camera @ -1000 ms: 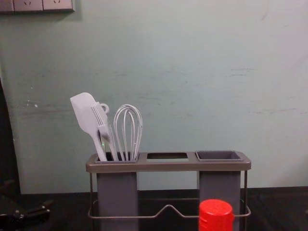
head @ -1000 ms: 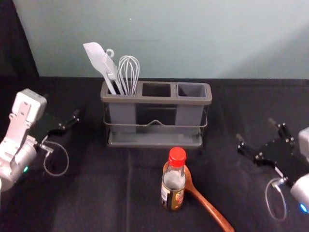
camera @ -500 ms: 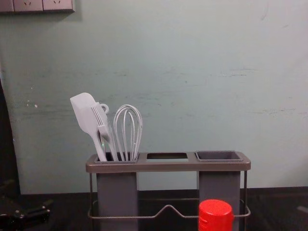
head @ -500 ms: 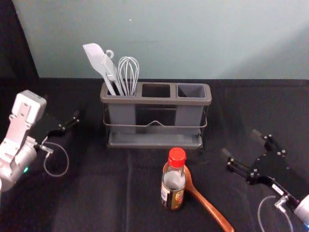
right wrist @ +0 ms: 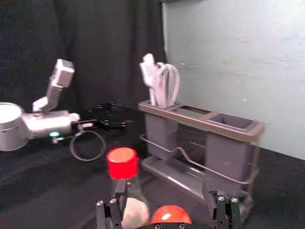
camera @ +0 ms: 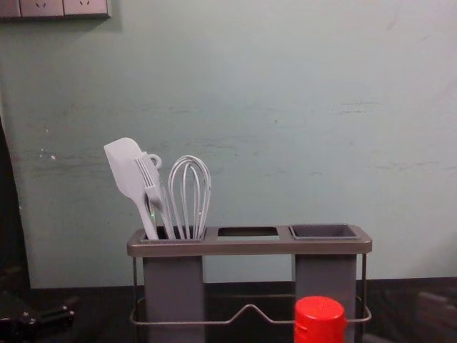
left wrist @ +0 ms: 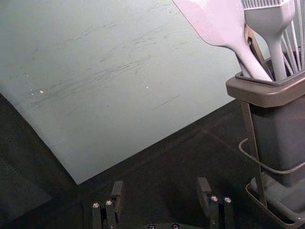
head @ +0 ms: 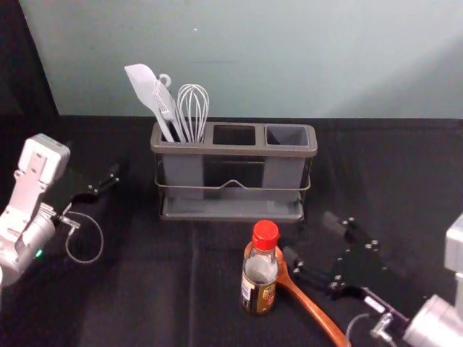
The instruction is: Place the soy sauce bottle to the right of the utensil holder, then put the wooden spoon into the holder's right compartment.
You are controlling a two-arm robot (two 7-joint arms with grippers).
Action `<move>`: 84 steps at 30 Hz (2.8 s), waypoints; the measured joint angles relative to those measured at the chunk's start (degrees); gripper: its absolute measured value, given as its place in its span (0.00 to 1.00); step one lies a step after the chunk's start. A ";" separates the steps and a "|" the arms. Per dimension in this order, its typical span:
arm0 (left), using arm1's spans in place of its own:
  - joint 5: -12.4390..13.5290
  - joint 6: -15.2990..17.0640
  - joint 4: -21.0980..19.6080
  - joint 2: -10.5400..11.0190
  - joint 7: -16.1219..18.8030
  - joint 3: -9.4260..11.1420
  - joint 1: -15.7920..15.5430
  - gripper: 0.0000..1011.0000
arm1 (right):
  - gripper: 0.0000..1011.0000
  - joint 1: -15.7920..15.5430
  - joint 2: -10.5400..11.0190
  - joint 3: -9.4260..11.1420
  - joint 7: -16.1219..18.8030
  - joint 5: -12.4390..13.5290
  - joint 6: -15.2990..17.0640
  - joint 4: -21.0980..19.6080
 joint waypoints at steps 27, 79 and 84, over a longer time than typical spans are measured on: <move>0.00 0.00 0.00 0.00 0.00 0.00 0.00 0.99 | 0.91 6.38 -10.53 -5.19 2.70 -8.60 1.20 4.23; 0.00 0.00 0.00 0.00 0.00 0.00 0.00 0.99 | 0.39 -2.72 -10.76 13.46 5.35 -4.21 -0.74 -1.41; 0.00 0.00 0.00 0.00 0.00 0.00 0.00 0.99 | 0.39 -1.87 -11.20 15.18 4.92 -4.22 -0.65 0.65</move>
